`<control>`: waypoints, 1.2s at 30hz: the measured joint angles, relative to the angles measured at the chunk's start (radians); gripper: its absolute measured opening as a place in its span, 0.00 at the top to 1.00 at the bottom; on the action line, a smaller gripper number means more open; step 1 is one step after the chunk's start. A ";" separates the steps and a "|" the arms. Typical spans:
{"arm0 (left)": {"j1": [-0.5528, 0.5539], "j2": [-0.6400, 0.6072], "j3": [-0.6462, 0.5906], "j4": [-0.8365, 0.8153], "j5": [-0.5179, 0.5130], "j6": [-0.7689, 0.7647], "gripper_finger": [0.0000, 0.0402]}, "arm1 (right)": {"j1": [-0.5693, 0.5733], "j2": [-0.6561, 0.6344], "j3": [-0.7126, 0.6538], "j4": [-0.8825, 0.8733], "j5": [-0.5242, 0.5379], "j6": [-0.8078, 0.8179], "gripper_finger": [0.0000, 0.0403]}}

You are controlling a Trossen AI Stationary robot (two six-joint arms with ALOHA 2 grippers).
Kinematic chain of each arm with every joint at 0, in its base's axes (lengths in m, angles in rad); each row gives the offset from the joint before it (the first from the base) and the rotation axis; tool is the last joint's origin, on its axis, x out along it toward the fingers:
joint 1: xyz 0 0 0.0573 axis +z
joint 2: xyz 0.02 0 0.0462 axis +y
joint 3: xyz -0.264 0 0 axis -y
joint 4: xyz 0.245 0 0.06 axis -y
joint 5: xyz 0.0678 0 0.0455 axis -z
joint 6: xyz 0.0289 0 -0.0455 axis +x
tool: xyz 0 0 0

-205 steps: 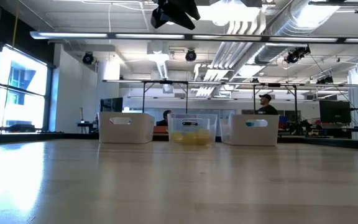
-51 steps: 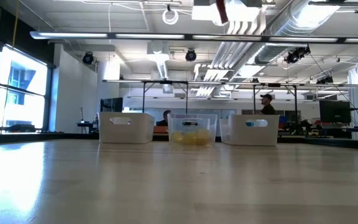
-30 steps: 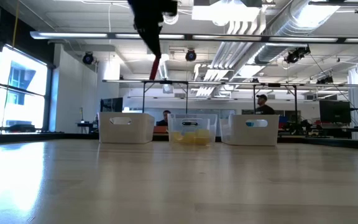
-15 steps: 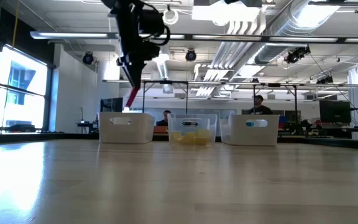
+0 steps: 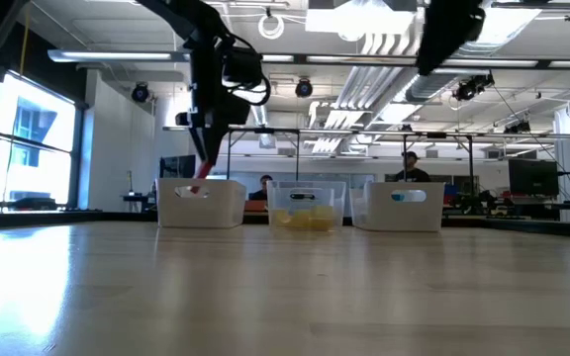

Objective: Sort & place blocks by color
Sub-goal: Put the red block into the white bin, then put the blue block into the right white bin

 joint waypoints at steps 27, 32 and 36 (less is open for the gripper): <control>-0.073 -0.050 0.001 -0.033 0.044 -0.062 0.47 | 0.312 0.132 0.000 -0.192 -0.253 -0.349 0.58; -0.165 -0.104 0.001 -0.051 0.044 -0.068 0.47 | 0.372 0.175 0.000 -0.202 -0.265 -0.398 0.58; -0.248 -0.131 0.001 -0.056 0.045 -0.071 0.47 | 0.423 0.231 0.000 -0.203 -0.269 -0.476 0.58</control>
